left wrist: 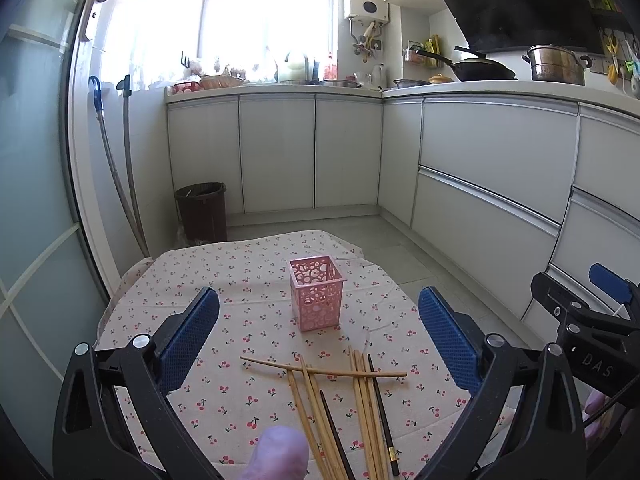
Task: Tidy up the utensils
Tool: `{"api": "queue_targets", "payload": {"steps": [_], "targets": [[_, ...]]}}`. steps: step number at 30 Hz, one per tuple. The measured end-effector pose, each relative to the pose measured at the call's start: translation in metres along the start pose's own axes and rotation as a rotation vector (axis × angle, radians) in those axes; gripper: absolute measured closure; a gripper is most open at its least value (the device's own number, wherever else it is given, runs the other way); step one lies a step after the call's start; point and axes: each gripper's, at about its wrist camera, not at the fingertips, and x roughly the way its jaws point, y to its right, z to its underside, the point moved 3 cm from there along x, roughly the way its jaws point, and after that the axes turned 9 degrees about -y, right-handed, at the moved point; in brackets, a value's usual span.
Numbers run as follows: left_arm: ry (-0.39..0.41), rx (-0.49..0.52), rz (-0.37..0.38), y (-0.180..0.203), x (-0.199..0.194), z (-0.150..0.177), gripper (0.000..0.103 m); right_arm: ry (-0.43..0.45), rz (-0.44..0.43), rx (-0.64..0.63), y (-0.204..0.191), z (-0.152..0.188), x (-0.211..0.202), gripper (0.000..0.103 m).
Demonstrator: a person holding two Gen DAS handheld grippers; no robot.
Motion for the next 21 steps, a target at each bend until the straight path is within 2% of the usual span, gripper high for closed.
{"api": "queue_targets", "payload": {"steps": [21], "targets": [[-0.009, 0.004, -0.008, 0.0006, 0.0020, 0.0015, 0.007, -0.003, 0.003, 0.004, 0.0010, -0.0004, 0.0006, 0.007]]}}
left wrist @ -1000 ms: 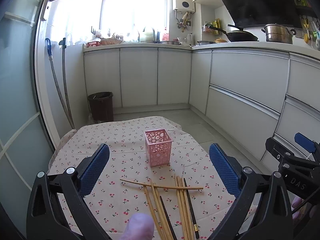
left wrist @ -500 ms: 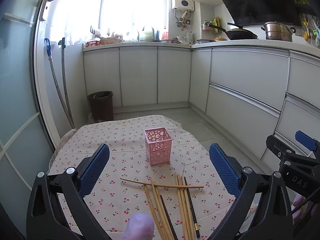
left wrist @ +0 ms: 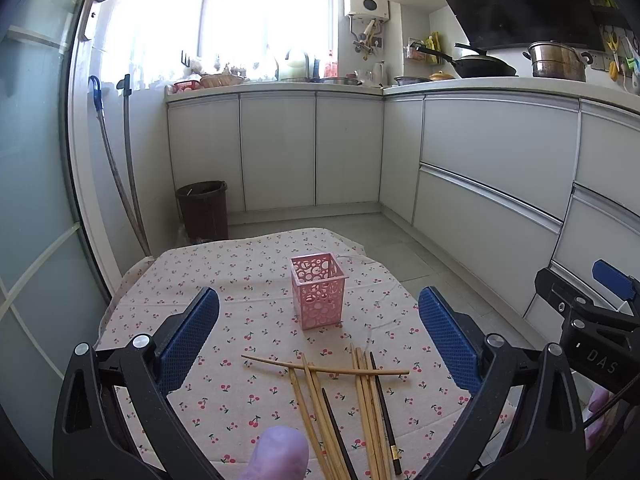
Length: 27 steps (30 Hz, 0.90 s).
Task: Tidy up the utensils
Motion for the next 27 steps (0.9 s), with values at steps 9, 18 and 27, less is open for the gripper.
{"api": "queue_targets", "payload": {"steps": [9, 18, 27], "targets": [[-0.004, -0.003, -0.004, -0.002, 0.001, 0.001, 0.007, -0.001, 0.001, 0.000, 0.000, 0.000, 0.000, 0.007], [-0.031, -0.016, -0.011, -0.005, 0.007, 0.002, 0.007, -0.014, 0.004, -0.002, 0.001, 0.001, 0.003, 0.007], [-0.267, -0.223, -0.030, -0.053, 0.055, 0.003, 0.007, -0.168, -0.066, 0.028, 0.000, -0.012, 0.030, 0.007]]}}
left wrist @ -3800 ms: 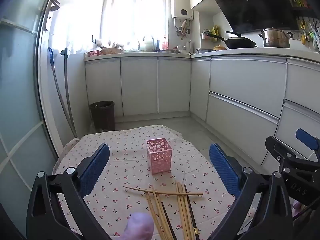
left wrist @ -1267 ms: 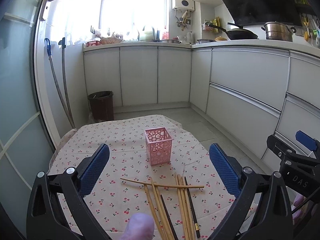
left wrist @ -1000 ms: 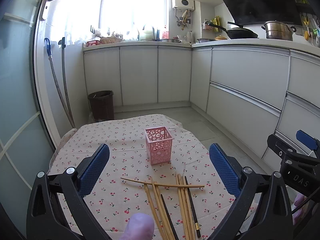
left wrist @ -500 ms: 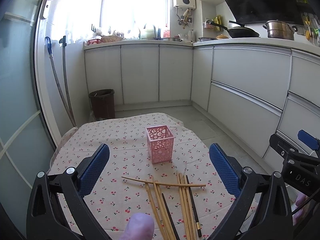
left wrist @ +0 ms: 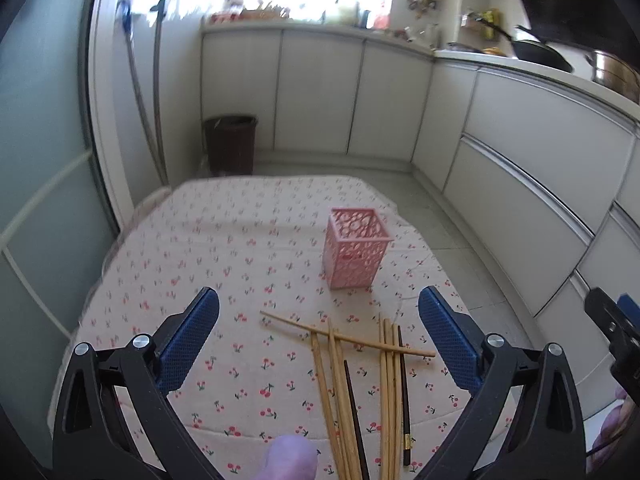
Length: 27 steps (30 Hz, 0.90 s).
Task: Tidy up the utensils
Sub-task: 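Lower the left tool onto a wooden chopstick and close it while the right tool approaches the pile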
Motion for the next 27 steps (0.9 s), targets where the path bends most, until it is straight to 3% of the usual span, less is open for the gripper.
{"api": "queue_targets", "payload": {"steps": [2, 5, 11, 13, 17, 19, 21, 25, 27], "targets": [[-0.114, -0.110, 0.042, -0.023, 0.023, -0.007, 0.007, -0.061, -0.023, 0.016, 0.001, -0.009, 0.012, 0.007], [-0.250, -0.261, 0.043, -0.056, 0.060, -0.011, 0.007, -0.198, -0.105, 0.066, 0.003, -0.023, 0.040, 0.007], [-0.475, -0.415, 0.079, -0.083, 0.118, -0.001, 0.007, -0.457, -0.347, 0.227, 0.007, -0.033, 0.103, 0.007], [-0.551, -0.462, 0.092, -0.086, 0.137, 0.006, 0.009, -0.471, -0.340, 0.234, 0.008, -0.028, 0.119, 0.007], [-0.602, -0.531, 0.110, -0.086, 0.157, 0.015, 0.011, -0.549, -0.335, 0.282, 0.017, -0.012, 0.141, 0.007], [-0.598, -0.531, 0.135, -0.077, 0.161, 0.013, 0.012, -0.567, -0.380, 0.326, 0.022, -0.013, 0.142, 0.007], [-0.585, -0.459, 0.167, -0.058, 0.160, 0.007, 0.014, -0.557, -0.388, 0.337, 0.025, -0.017, 0.140, 0.007], [-0.604, -0.271, 0.167, -0.016, 0.162, 0.004, 0.049, -0.551, -0.395, 0.364, 0.032, -0.019, 0.136, 0.007], [-0.618, -0.235, 0.128, -0.007, 0.167, 0.007, 0.058, -0.553, -0.403, 0.386, 0.037, -0.018, 0.135, 0.007]]}}
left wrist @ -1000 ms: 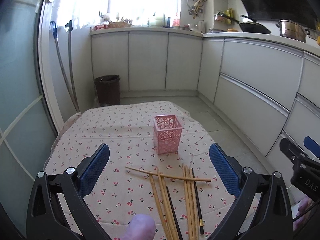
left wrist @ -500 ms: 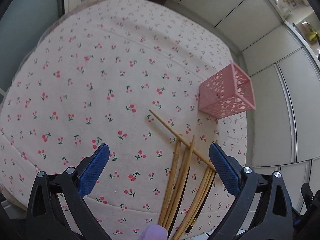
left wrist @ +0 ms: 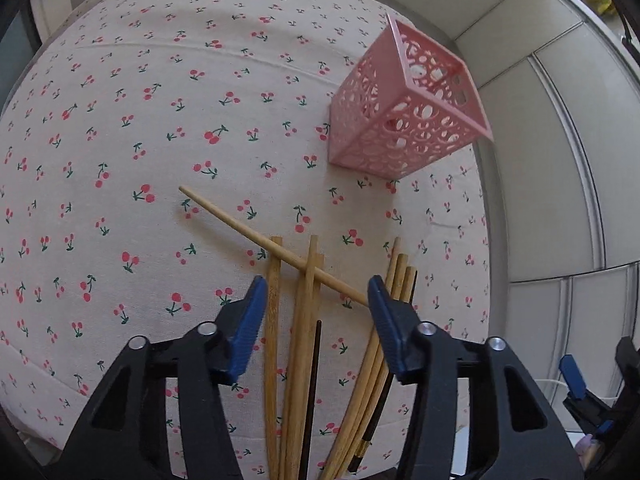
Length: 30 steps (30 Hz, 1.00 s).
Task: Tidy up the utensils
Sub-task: 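Lower the left tool onto a wooden chopstick and close it while the right tool approaches the pile, then lift the chopstick with the left tool while the right tool closes on another chopstick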
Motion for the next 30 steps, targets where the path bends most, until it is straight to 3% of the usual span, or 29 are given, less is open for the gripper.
{"api": "queue_targets", "payload": {"steps": [9, 11, 13, 16, 20, 23, 25, 27, 30], "targets": [[0.006, 0.045, -0.072, 0.012, 0.020, -0.007, 0.066, 0.025, -0.013, 0.007, 0.003, -0.001, -0.008, 0.007], [-0.003, 0.037, -0.077, 0.010, 0.029, -0.010, 0.075, 0.029, -0.007, -0.013, 0.000, 0.001, -0.007, 0.007], [0.005, 0.043, -0.066, 0.010, 0.034, -0.013, 0.079, 0.034, 0.010, -0.045, -0.004, 0.003, -0.005, 0.007], [0.016, 0.043, -0.026, 0.009, 0.031, -0.015, 0.098, 0.044, 0.053, -0.105, -0.011, 0.006, -0.002, 0.007], [0.024, 0.036, 0.023, -0.006, 0.014, -0.010, 0.099, 0.051, 0.112, -0.270, -0.038, 0.018, 0.008, 0.007], [0.033, 0.028, 0.083, -0.023, -0.011, 0.000, 0.099, 0.008, 0.113, -0.403, -0.063, 0.034, 0.023, 0.007], [0.054, 0.022, 0.129, -0.037, -0.033, 0.010, 0.099, -0.029, 0.113, -0.490, -0.080, 0.044, 0.038, 0.011], [0.078, 0.023, 0.162, -0.050, -0.058, 0.017, 0.099, -0.068, 0.143, -0.577, -0.102, 0.054, 0.059, 0.026], [0.143, 0.028, 0.195, -0.061, -0.092, 0.022, 0.099, -0.122, 0.204, -0.668, -0.133, 0.069, 0.094, 0.039]]}}
